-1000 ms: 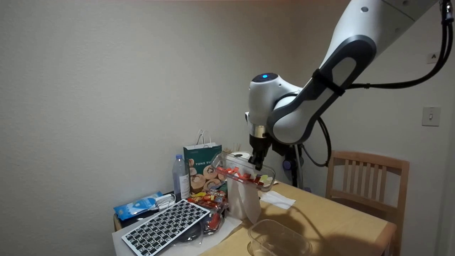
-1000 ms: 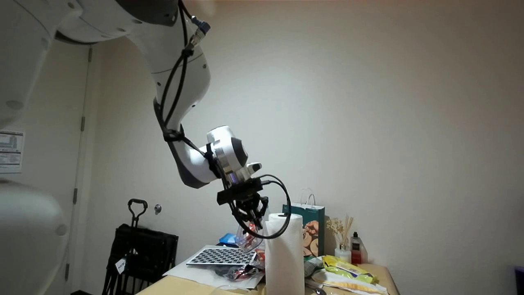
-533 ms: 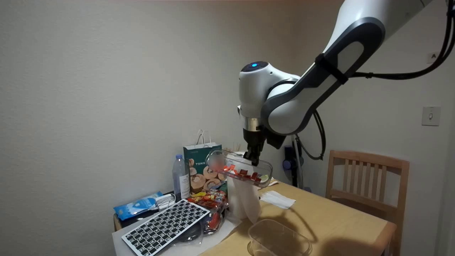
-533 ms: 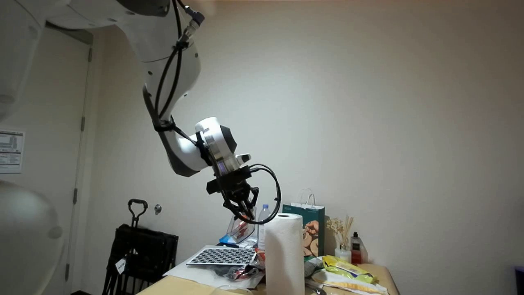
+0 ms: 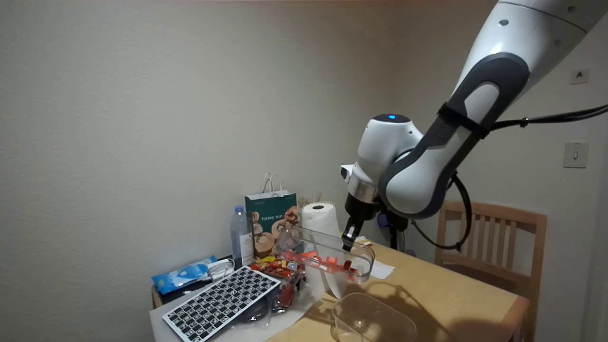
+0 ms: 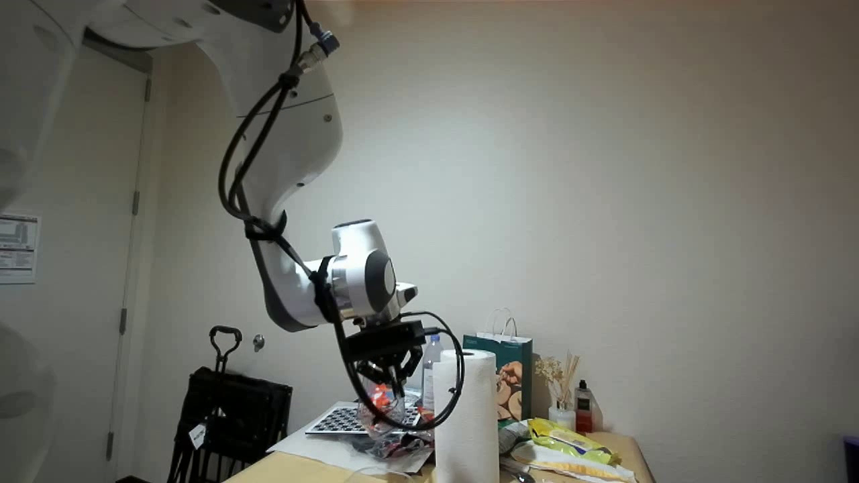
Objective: Pour the content from one plastic container to another
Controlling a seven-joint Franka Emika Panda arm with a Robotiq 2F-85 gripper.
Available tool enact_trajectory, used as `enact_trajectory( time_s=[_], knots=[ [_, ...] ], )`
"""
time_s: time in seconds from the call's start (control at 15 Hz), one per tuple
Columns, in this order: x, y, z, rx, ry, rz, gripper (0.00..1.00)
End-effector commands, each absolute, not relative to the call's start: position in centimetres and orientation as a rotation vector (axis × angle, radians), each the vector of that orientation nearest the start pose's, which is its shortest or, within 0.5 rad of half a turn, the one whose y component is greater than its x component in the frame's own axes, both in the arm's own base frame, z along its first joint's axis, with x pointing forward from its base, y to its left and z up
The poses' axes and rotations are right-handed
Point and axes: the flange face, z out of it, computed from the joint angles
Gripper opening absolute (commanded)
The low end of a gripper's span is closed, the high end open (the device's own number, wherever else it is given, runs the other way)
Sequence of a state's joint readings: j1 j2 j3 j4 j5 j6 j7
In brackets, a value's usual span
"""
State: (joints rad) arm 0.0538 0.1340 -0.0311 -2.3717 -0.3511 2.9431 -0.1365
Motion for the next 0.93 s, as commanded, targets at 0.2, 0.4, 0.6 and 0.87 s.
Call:
enact_trajectory(
  time_s=[0.2,0.4,0.6,0.87],
  knots=[
    [52.3,2.6,29.3,-3.132,-0.732,-0.603,0.06],
    [52.3,2.4,29.8,-3.143,-0.693,-0.705,0.06],
    [51.8,1.9,30.5,-3.063,-0.947,-0.931,0.07],
    [52.0,-0.8,31.1,-2.963,-1.262,-1.099,0.07]
  ],
)
